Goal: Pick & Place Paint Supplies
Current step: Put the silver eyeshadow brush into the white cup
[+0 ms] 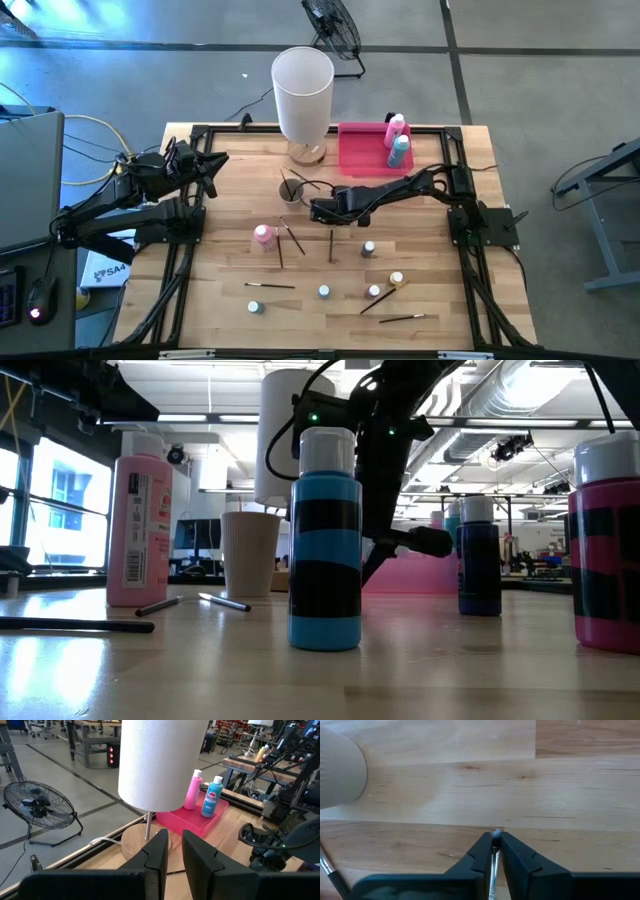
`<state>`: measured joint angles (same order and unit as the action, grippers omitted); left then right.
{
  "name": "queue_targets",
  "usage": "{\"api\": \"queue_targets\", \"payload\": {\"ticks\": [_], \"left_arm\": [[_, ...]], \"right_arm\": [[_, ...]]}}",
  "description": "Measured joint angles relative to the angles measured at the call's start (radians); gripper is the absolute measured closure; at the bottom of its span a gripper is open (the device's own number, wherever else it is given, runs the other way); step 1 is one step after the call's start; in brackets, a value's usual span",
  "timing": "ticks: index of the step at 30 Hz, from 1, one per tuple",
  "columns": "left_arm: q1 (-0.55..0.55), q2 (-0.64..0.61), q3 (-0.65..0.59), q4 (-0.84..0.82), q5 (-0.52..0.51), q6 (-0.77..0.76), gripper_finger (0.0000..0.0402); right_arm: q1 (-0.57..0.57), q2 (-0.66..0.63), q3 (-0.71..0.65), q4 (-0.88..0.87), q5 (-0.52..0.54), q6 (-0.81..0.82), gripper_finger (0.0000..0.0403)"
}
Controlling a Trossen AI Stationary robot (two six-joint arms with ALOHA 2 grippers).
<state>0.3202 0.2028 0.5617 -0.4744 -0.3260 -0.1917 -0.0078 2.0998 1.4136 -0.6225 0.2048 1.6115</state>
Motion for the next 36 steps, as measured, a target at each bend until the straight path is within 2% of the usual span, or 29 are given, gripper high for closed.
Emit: {"api": "queue_targets", "payload": {"ticks": [6,11,21,36], "left_arm": [[0.0,0.0,0.0,0.0,0.0,0.0,0.0348],[0.0,0.0,0.0,0.0,0.0,0.001,0.0348],[0.0,0.0,0.0,0.0,0.0,0.003,0.0348],[0.0,0.0,0.0,0.0,0.0,0.003,0.0348]], "right_arm": [[0.0,0.0,0.0,-0.005,0.016,-0.008,0.0375],[0.0,0.001,0.0,-0.004,0.025,-0.029,0.0395],[-0.002,0.001,0.0,0.007,0.007,-0.098,0.0399],[-0.015,-0.003,-0.003,0.157,-0.032,-0.255,0.04]]}}
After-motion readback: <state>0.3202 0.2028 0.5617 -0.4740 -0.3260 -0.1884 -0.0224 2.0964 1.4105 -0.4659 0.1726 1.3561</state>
